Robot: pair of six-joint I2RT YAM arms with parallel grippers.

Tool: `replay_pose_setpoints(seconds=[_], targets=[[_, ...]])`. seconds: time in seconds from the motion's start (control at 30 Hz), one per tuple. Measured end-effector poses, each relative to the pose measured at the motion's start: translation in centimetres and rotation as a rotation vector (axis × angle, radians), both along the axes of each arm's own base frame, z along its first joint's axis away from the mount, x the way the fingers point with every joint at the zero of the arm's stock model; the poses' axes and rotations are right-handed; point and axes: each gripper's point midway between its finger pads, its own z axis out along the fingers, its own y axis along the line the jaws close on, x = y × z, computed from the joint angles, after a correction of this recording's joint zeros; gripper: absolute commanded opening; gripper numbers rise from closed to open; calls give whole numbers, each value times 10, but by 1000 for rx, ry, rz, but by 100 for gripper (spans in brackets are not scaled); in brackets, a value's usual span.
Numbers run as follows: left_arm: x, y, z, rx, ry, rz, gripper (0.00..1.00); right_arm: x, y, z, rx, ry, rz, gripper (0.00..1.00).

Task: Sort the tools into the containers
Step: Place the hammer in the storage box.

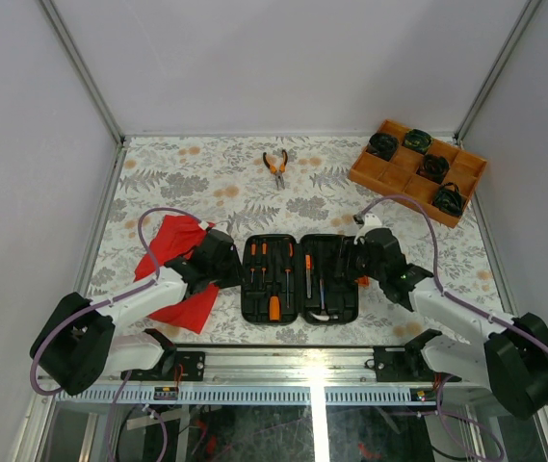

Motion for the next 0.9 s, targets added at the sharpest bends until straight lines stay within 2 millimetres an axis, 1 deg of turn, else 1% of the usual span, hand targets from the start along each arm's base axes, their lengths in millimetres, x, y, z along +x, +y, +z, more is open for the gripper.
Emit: replay_pose_setpoints(seconds=[0.13, 0.23, 0.37, 0.47, 0.53, 0.6, 0.67, 0.83, 0.9], targets=[[0, 0, 0, -5, 4, 6, 3, 6, -7, 14, -32, -41, -20, 63], [-1, -1, 0, -13, 5, 12, 3, 10, -12, 30, -53, -76, -39, 62], [-2, -2, 0, -52, 2, 41, 2, 17, -18, 54, -68, -124, -73, 56], [-4, -2, 0, -93, 0, 80, 2, 19, -22, 64, -78, -133, -95, 51], [-5, -2, 0, -121, 2, 104, 2, 17, -24, 63, -83, -116, -99, 47], [-8, -2, 0, -148, 9, 124, 2, 13, -25, 57, -91, -87, -101, 42], [-12, -2, 0, -169, 19, 143, 2, 8, -25, 51, -96, -53, -98, 39], [-18, -1, 1, -207, 37, 178, 2, -5, -19, 35, -107, 33, -57, 37], [-19, -1, 1, -211, 42, 185, 2, -13, -12, 31, -117, 67, -23, 36]])
